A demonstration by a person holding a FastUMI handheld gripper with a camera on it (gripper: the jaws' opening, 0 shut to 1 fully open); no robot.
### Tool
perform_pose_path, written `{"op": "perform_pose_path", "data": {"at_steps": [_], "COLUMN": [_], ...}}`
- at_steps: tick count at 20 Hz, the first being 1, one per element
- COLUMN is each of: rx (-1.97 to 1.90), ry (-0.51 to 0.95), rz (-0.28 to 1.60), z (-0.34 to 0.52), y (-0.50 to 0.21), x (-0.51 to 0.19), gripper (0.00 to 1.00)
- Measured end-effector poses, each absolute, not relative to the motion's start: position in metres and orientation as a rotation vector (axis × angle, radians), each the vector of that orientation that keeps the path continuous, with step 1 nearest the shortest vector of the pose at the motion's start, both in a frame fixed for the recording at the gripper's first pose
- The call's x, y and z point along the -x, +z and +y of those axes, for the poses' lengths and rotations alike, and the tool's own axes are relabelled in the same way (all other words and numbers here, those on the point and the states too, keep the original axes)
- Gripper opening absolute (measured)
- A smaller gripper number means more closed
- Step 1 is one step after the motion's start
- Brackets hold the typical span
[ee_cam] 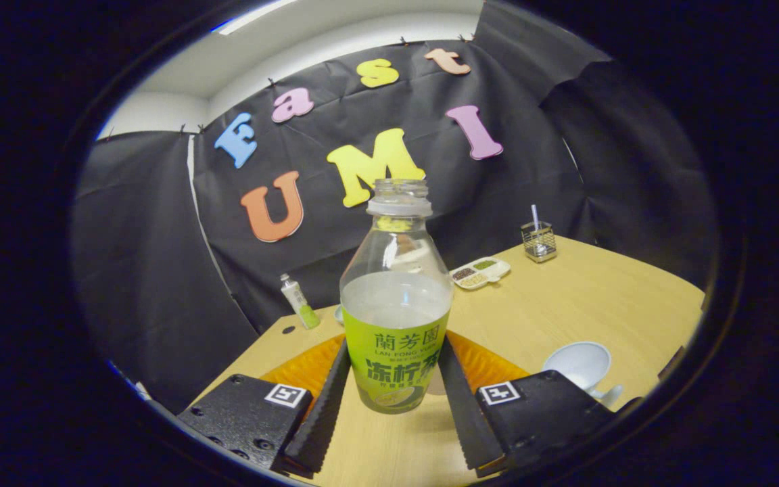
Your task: Take the bottle from table, then pour the juice into the cup, finally place the bottle on the coaster
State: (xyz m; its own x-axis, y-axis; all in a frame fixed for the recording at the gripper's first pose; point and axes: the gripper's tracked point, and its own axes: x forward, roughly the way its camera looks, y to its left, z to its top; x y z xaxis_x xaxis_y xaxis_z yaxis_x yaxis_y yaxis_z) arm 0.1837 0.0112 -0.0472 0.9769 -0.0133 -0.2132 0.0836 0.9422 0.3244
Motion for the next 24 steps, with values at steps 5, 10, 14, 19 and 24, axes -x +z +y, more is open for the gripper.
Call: {"op": "perform_pose_path", "data": {"at_steps": [5, 10, 14, 19, 24], "rx": [-0.197, -0.097, -0.073, -0.013, -0.023], "ry": [-0.113, -0.169, -0.175, -0.198, -0.192], "rz": [0.246, 0.267, 0.306, 0.318, 0.351], "z": [0.007, -0.007, -0.010, -0.018, -0.018], "y": [-0.066, -0.089, -0.106, -0.107, -0.117], "x": [-0.223, -0.264, -0.283, -0.294, -0.297], "gripper": [0.79, 0.79, 0.79, 0.80, 0.82]}}
